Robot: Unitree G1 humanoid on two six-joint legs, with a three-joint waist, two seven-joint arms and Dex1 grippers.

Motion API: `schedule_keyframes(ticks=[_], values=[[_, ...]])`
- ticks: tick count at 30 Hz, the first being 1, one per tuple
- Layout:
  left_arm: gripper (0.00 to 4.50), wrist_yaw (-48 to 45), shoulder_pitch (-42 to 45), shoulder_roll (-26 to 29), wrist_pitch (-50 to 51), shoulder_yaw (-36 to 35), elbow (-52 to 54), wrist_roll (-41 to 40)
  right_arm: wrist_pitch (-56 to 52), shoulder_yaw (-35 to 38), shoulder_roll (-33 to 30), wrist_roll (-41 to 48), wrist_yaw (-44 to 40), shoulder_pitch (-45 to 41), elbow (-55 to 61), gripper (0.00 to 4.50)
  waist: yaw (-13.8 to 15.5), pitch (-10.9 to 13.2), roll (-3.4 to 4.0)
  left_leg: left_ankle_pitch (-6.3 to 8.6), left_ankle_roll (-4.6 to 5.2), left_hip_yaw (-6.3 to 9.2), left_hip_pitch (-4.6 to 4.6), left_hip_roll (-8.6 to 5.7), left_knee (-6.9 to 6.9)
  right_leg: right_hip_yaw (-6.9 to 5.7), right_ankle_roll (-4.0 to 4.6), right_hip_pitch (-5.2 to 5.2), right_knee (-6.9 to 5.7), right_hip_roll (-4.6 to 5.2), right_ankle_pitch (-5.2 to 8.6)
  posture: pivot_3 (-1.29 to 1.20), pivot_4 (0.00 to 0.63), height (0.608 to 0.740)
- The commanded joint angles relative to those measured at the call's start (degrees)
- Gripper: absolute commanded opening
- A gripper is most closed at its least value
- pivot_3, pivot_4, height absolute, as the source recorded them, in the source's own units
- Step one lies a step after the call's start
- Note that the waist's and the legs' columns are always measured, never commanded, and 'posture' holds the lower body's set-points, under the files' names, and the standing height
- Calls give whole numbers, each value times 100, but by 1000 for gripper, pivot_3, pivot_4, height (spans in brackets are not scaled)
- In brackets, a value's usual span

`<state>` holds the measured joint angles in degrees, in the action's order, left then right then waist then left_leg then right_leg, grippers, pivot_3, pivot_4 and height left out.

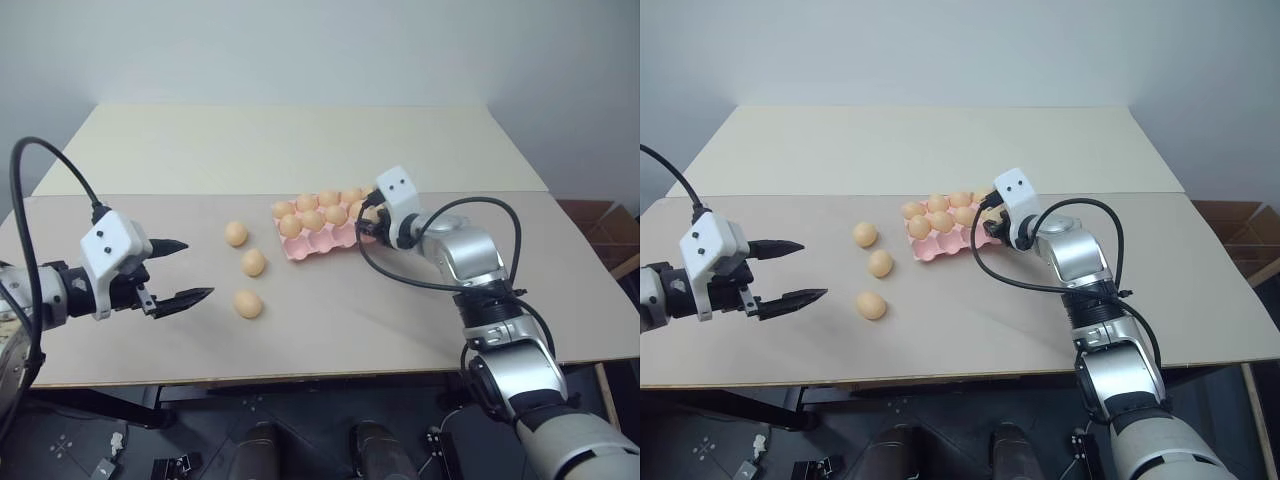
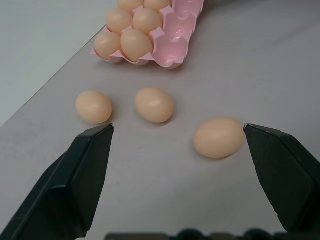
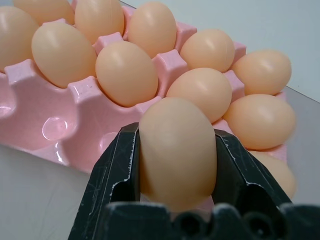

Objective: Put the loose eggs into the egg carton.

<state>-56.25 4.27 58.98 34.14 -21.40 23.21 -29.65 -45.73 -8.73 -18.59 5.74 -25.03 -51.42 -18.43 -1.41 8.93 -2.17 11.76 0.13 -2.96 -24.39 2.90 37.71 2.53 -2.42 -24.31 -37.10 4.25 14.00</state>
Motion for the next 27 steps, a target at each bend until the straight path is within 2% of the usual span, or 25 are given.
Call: schedule_keyframes(ticks=[1, 6, 10, 16, 18, 21, 27], values=[[4500, 116, 59, -38, 85, -194, 222, -150, 164, 34, -18, -46, -108, -147, -29, 2641, 2, 0, 0, 0, 0, 0, -1, 0, 0, 0, 0, 0, 0, 0, 0, 0, 150, 740], [4500, 181, -73, -108, 109, -224, 289, -163, -32, 210, 32, 135, -218, -102, 226, 4392, -6, 0, 1, 0, 0, 0, 0, 0, -1, 0, 0, 0, 0, 0, 0, 0, 150, 740], [4500, 355, -147, -212, 194, -295, 382, -224, -181, 412, -20, 359, -307, 89, 837, 4454, -26, 1, 1, 0, 0, 1, -1, 1, -1, 0, 0, -1, 0, -1, 0, 0, 150, 740], [4500, 1096, -336, -464, 633, -621, 741, -241, -636, 978, -967, 1355, -1238, 1049, 3230, 4454, 75, 2, 0, 2, 0, 6, -5, -4, -4, -6, -2, 0, 5, 7, 1, 0, 150, 740], [4500, 1227, -428, -536, 863, -821, 911, -396, -767, 1351, -1252, 1814, -1518, 1402, 3804, 4454, 68, 2, -1, 2, 0, 5, -1, -4, -3, -7, -2, 6, 6, 8, 0, 0, 150, 740], [4500, 1227, -763, -450, 1188, -1284, 1219, -480, -755, 2468, -2019, 2830, -2474, 2198, 4603, 4454, 78, 5, -4, 2, 0, 9, 2, -1, -3, -9, -1, 10, 8, 6, 1, 0, 150, 740], [4500, 923, -1159, -119, 1450, -1768, 1389, -527, -1168, 3875, -3318, 4205, -3380, 2565, 4473, 4454, 43, 6, -4, 1, -1, 0, 19, 3, -2, -5, 7, 15, 9, 5, 4, 0, 150, 740]])
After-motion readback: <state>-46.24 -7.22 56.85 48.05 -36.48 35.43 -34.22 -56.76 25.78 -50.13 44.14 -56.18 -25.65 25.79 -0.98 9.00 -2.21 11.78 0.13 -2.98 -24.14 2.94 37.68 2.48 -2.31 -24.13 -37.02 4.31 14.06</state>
